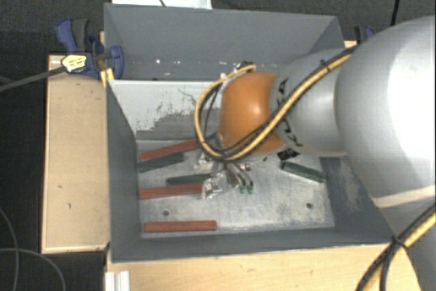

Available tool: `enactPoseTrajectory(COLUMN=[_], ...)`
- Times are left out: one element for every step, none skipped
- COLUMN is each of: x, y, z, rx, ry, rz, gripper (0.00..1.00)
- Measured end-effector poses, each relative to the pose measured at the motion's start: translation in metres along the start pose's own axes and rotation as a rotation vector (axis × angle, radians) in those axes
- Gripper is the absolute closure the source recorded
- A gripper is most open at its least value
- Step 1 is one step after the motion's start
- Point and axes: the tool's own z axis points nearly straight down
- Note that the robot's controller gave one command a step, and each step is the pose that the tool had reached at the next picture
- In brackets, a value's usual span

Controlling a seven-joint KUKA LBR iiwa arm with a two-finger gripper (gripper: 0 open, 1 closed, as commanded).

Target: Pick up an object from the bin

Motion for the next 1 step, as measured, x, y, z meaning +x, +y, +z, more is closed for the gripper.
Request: enactPoseTrajectory(x=[0.0], y=[0.0], z=[0.0], rx=[0.0], ry=[0.0], rz=[0.0], gripper=[1.0])
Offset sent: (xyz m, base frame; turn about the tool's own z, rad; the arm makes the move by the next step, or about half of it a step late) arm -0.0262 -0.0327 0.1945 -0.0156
